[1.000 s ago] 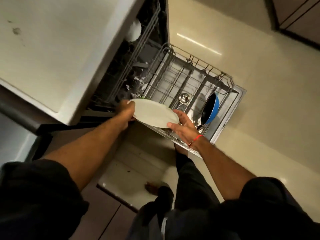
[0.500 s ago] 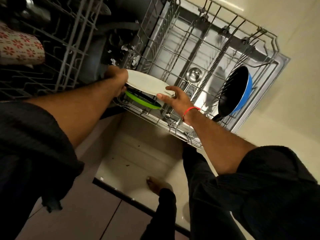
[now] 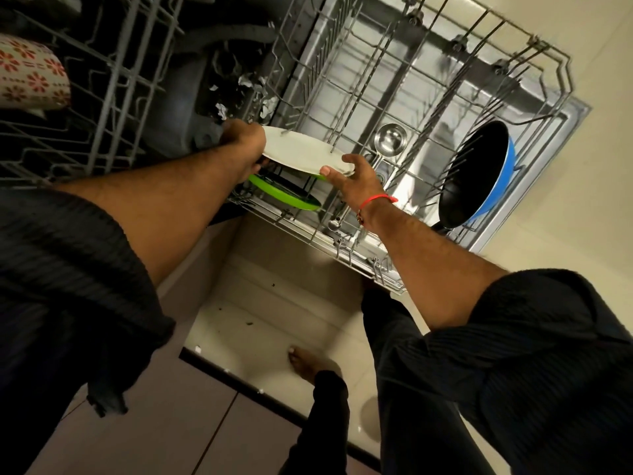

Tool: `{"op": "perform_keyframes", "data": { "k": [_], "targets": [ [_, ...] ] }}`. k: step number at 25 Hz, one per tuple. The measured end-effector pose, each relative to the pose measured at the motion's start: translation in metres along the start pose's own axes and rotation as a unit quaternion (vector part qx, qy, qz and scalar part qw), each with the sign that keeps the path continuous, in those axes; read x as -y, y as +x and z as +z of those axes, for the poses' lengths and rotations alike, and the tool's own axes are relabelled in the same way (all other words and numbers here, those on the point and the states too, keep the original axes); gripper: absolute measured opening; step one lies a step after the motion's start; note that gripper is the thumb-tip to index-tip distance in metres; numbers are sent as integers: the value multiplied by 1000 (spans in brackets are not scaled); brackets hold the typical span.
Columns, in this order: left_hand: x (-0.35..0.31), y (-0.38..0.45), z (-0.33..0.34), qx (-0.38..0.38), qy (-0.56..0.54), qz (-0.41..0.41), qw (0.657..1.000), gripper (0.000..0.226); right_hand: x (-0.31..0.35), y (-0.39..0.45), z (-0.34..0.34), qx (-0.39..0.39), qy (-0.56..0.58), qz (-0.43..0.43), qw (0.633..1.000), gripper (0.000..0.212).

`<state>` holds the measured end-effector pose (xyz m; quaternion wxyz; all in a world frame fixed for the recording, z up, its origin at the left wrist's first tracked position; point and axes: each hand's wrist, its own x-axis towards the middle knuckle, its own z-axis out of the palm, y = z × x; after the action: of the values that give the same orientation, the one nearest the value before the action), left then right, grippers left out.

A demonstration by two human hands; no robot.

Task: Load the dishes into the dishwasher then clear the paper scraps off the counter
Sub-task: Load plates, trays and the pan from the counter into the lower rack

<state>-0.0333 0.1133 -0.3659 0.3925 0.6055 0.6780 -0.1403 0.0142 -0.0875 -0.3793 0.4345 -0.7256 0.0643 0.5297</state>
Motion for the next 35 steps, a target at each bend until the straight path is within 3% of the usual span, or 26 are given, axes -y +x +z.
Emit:
{"op": "perform_keyframes", "data": {
  "k": [4,9,15,19,24,29,35],
  "targets": [
    [4,-20,1,13,-28,14,999,38,-5,-12,-7,-32,3,-12,999,53],
    [25,-52,-23,14,-143,17,989,45,-14,-47,-13,-52,47,-21,997,36],
    [78,-157,-71,40,-208,127,969,43,-19,-133,11,-56,53,-74,994,22],
    [150,-233,-124,10,-226,202,953,39,-10,-226,50,2,-13,-137,990,20],
    [239,-319,-214,-106,-240,266,928,27,13,-339,115,65,-84,-242,965,29],
    [318,-384,-326,-239,-271,345,866,23,38,-450,208,158,-153,-339,915,27],
    [442,-413,-434,-370,-389,265,801,20,47,-550,341,234,-196,-432,848,25]
  ]
}}
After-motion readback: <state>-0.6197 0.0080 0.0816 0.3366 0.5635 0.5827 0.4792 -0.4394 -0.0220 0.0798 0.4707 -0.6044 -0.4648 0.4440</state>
